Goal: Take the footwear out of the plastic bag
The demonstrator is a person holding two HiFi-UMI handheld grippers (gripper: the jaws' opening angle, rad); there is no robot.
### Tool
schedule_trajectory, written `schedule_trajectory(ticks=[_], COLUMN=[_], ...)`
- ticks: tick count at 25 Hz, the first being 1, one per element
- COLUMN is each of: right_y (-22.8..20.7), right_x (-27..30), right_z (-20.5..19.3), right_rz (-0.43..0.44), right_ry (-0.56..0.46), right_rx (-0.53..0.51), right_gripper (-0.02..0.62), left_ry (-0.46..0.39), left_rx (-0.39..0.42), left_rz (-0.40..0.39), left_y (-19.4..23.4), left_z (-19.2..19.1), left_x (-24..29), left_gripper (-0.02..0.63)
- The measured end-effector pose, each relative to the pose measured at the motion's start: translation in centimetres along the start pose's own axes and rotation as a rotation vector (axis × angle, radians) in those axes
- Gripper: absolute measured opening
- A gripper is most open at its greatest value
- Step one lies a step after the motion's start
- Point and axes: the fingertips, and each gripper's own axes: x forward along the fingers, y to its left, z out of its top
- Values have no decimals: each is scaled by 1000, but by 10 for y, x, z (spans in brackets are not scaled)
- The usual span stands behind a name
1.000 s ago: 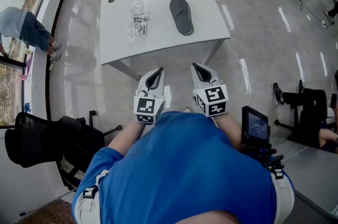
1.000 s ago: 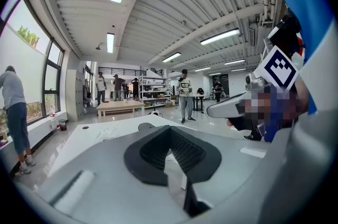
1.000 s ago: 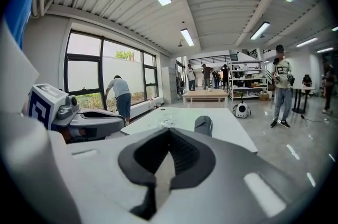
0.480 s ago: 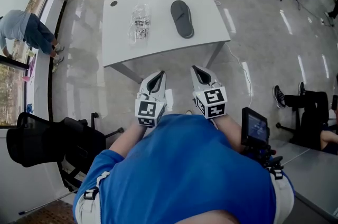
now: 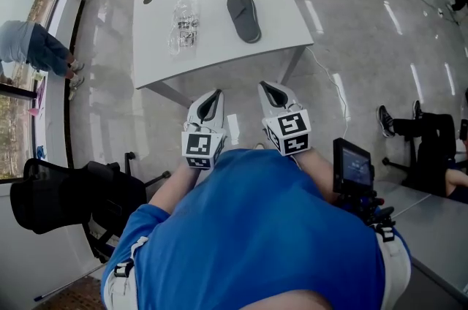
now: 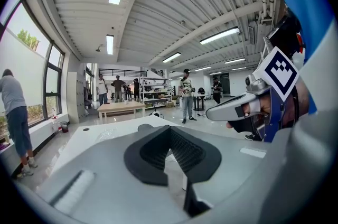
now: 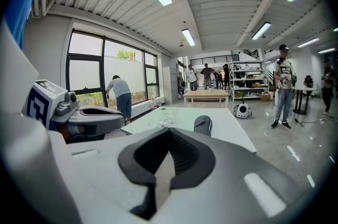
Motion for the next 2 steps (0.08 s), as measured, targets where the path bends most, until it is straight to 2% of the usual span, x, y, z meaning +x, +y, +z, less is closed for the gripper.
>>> schedule_trajectory(ticks=[2], right_y=[-2], right_x=[3], right_z=[-1], right_rz=[3], right_ry=[-4], right_rx=[-7], right_gripper=[2], left_ry=[-6], left_rx=[1], left_rz=[6], left_y=[1], left_z=[-2], left_x=[3], left_gripper=[6])
